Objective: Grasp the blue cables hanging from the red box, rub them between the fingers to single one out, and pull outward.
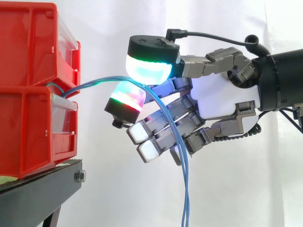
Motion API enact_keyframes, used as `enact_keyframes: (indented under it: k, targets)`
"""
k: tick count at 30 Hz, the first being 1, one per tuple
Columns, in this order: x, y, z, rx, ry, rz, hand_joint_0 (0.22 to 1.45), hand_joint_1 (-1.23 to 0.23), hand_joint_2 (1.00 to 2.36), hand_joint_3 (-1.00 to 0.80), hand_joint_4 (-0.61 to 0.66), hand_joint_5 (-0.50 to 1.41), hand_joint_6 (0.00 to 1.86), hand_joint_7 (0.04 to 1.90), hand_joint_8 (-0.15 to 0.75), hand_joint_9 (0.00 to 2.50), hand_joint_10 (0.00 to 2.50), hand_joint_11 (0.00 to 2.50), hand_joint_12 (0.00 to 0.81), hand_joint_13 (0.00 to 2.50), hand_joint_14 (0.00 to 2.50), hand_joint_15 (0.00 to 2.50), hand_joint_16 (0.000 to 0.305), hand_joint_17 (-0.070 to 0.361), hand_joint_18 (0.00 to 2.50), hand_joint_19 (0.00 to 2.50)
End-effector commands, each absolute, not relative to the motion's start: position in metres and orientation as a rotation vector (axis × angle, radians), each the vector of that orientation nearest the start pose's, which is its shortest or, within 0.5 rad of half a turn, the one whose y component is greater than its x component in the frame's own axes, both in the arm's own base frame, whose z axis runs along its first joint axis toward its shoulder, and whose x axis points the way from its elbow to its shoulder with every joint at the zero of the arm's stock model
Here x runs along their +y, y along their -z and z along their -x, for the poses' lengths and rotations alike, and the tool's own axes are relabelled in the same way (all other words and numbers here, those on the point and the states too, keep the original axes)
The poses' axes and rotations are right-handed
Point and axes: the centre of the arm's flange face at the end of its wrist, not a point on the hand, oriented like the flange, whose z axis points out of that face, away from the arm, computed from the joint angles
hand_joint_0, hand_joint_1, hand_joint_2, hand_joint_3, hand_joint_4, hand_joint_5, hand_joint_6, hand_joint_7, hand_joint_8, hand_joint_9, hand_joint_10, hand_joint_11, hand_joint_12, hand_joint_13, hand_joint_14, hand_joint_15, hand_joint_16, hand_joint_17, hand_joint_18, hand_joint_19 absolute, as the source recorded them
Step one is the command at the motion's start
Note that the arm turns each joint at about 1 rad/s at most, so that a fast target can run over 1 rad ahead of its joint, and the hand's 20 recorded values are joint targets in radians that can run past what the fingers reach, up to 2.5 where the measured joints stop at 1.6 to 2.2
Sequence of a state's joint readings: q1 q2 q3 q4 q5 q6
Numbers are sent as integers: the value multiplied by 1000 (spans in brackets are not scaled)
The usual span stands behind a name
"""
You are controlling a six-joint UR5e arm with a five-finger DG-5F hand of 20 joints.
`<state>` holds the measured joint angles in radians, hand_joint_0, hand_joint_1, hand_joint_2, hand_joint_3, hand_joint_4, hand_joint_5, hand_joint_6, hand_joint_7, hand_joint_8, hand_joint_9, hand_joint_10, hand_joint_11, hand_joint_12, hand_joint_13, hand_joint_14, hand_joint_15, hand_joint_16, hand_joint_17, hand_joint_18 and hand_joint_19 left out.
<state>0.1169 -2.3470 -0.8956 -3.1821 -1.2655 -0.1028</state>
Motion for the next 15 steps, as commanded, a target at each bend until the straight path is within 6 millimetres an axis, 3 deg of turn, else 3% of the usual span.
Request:
enact_keyframes:
  k: [1, 15]
  targets:
    - [-73, -314, -782, 1239, -905, -1297, 653, -825, 1012, -335, 52, -171, 882, 1080, 354, 844, 14, 663, 414, 906, 18, 572, 57, 128, 1033, 679]
    - [-72, -314, -782, 1240, -906, -1296, 701, -879, 1001, -484, 35, -183, 878, 1019, 334, 786, 12, 645, 409, 877, 18, 564, 55, 125, 1000, 649]
